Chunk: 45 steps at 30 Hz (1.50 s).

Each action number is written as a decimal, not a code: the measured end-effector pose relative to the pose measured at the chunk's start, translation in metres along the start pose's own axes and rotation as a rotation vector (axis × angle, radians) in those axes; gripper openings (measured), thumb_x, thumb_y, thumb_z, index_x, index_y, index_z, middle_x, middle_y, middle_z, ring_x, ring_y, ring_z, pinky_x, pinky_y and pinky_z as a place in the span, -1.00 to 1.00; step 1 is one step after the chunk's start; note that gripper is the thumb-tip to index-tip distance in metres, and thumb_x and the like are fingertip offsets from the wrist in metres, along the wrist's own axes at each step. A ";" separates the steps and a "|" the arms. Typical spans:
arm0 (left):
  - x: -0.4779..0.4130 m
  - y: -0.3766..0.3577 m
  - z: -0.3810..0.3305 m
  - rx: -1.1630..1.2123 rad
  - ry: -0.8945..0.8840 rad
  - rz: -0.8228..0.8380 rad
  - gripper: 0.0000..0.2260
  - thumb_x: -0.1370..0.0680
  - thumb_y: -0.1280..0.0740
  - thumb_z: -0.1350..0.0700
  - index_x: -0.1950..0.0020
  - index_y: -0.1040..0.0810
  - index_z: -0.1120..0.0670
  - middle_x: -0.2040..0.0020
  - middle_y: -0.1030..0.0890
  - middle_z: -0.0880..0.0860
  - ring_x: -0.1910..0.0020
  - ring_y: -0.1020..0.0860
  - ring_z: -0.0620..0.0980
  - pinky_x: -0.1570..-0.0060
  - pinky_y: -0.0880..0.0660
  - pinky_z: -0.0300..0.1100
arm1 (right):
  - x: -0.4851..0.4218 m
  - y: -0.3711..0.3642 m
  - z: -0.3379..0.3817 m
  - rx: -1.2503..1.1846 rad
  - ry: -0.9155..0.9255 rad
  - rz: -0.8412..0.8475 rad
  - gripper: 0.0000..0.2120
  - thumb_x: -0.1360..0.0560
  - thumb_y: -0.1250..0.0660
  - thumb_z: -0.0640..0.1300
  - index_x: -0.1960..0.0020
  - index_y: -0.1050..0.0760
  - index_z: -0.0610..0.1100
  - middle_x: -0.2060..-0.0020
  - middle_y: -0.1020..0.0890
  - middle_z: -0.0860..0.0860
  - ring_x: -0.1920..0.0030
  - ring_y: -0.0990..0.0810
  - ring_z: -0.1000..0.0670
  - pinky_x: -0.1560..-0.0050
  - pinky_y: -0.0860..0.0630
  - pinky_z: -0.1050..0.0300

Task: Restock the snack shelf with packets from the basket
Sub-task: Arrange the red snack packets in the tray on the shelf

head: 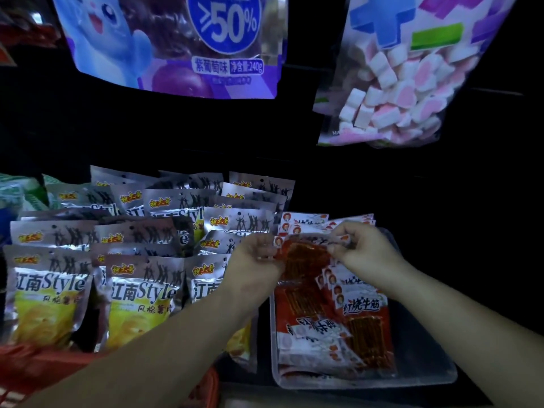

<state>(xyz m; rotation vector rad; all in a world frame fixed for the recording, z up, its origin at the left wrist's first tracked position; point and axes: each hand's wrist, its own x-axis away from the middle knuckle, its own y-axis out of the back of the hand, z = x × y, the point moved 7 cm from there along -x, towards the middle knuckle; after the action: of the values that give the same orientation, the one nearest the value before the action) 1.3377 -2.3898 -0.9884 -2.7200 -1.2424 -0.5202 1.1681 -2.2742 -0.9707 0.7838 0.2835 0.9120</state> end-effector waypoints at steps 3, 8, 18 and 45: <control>0.002 0.000 0.007 -0.038 0.016 0.026 -0.71 -0.58 -0.35 0.38 -0.20 -0.51 0.05 0.02 -0.61 -0.06 0.31 -0.56 -0.15 0.49 -0.43 -0.38 | -0.002 -0.028 -0.010 -0.025 -0.060 0.160 -0.79 -0.67 -0.27 -0.15 0.08 -0.52 0.12 0.31 -0.46 -0.06 0.35 -0.34 -0.03 0.28 -0.36 0.07; -0.002 0.007 0.020 -0.178 0.026 0.012 -0.76 -0.55 -0.34 0.38 -0.09 -0.57 0.07 0.11 -0.61 -0.03 0.30 -0.53 -0.16 0.45 -0.43 -0.37 | 0.000 -0.043 -0.024 0.176 -0.156 0.376 -0.70 -0.57 -0.28 -0.32 0.09 -0.61 0.07 0.12 -0.63 -0.04 0.28 -0.56 0.03 0.28 -0.49 0.09; -0.013 0.017 0.022 -0.159 0.058 -0.061 -0.79 -0.57 -0.26 0.38 0.01 -0.64 0.15 0.19 -0.64 0.09 0.34 -0.53 -0.08 0.49 -0.41 -0.37 | -0.042 -0.022 -0.007 0.239 0.027 -0.065 -0.69 -0.66 -0.31 -0.16 -0.36 -0.50 0.08 -0.38 -0.53 -0.02 -0.21 -0.60 -0.08 -0.21 -0.58 -0.09; 0.017 0.003 -0.035 -0.135 -0.269 0.200 -0.73 -0.52 -0.52 0.22 -0.19 -0.63 0.05 0.04 -0.74 0.04 0.05 -0.70 -0.02 0.02 -0.65 -0.14 | 0.025 0.008 0.045 -0.356 0.044 -0.016 -0.89 -0.56 -0.47 -0.11 -0.02 -0.62 0.09 0.08 -0.65 0.15 0.03 -0.63 0.16 -0.02 -0.53 0.21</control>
<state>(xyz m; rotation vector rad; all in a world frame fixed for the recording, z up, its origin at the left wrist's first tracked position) 1.3406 -2.3879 -0.9497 -3.0654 -0.9997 -0.2294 1.2021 -2.2734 -0.9319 0.4329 0.1588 0.9335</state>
